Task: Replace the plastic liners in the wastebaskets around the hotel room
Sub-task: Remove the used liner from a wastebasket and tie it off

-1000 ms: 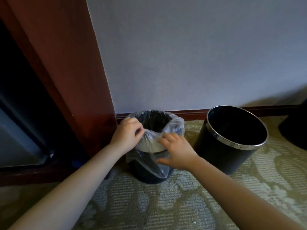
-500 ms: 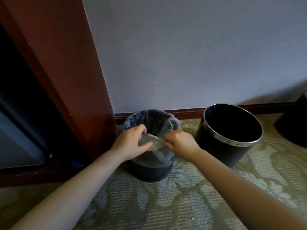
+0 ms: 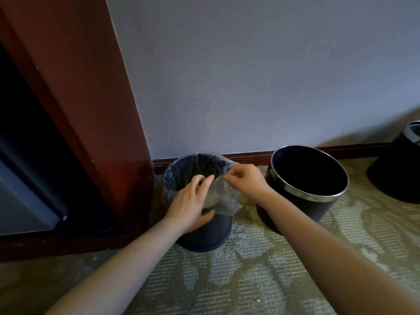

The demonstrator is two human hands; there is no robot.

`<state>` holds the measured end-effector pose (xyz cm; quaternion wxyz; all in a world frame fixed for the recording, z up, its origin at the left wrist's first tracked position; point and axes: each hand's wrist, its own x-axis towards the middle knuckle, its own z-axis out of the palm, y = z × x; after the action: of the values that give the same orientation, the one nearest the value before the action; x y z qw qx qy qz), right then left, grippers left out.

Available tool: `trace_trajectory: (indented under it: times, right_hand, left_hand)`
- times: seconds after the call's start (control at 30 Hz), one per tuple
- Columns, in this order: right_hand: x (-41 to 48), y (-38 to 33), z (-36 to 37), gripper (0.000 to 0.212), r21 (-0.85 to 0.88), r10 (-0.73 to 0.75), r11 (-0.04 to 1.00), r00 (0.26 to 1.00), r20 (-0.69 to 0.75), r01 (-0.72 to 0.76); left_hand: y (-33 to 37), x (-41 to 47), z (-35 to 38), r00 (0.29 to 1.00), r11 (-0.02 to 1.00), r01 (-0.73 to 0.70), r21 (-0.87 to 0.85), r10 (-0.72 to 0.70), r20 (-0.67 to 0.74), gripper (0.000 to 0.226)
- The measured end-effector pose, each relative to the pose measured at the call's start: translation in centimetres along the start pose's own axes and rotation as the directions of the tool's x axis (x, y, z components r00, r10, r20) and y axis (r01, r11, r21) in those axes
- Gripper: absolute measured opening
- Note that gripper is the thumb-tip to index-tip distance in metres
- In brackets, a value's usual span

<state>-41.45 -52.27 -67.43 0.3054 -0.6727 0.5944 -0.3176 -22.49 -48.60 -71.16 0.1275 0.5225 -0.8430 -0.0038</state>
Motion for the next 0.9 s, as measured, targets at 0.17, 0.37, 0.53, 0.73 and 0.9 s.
trace_trajectory:
  times: [0.17,0.37,0.53,0.73,0.9]
  right_hand:
    - [0.3,0.2,-0.1,0.017,0.084,0.042,0.996,0.994,-0.100,-0.034]
    - [-0.1,0.0,0.1,0.016,0.079,0.056,0.996,0.990,-0.130,-0.046]
    - [0.1,-0.6,0.0,0.015,0.183,0.152,0.975,0.976,-0.156,-0.123]
    - [0.3,-0.8,-0.4,0.021,0.239,0.203,0.956,0.970,-0.131,-0.168]
    - [-0.2,-0.4,-0.6,0.005,0.013,0.082,0.997,0.962,-0.261,-0.081]
  left_hand:
    - [-1.2,0.4,-0.7,0.992,0.997,0.025,-0.077,-0.034,-0.119,0.025]
    - [-1.3,0.2,-1.9,0.972,0.987,-0.013,-0.158,-0.025,-0.235,0.025]
    - [1.9,0.1,-1.4,0.973,0.987,-0.156,-0.044,0.146,-0.181,0.061]
    - [2.2,1.3,-1.1,0.966,0.998,-0.022,0.065,0.038,-0.254,0.029]
    - [0.2,2.2,-3.7,0.989,0.971,0.051,-0.232,-0.080,-0.120,0.006]
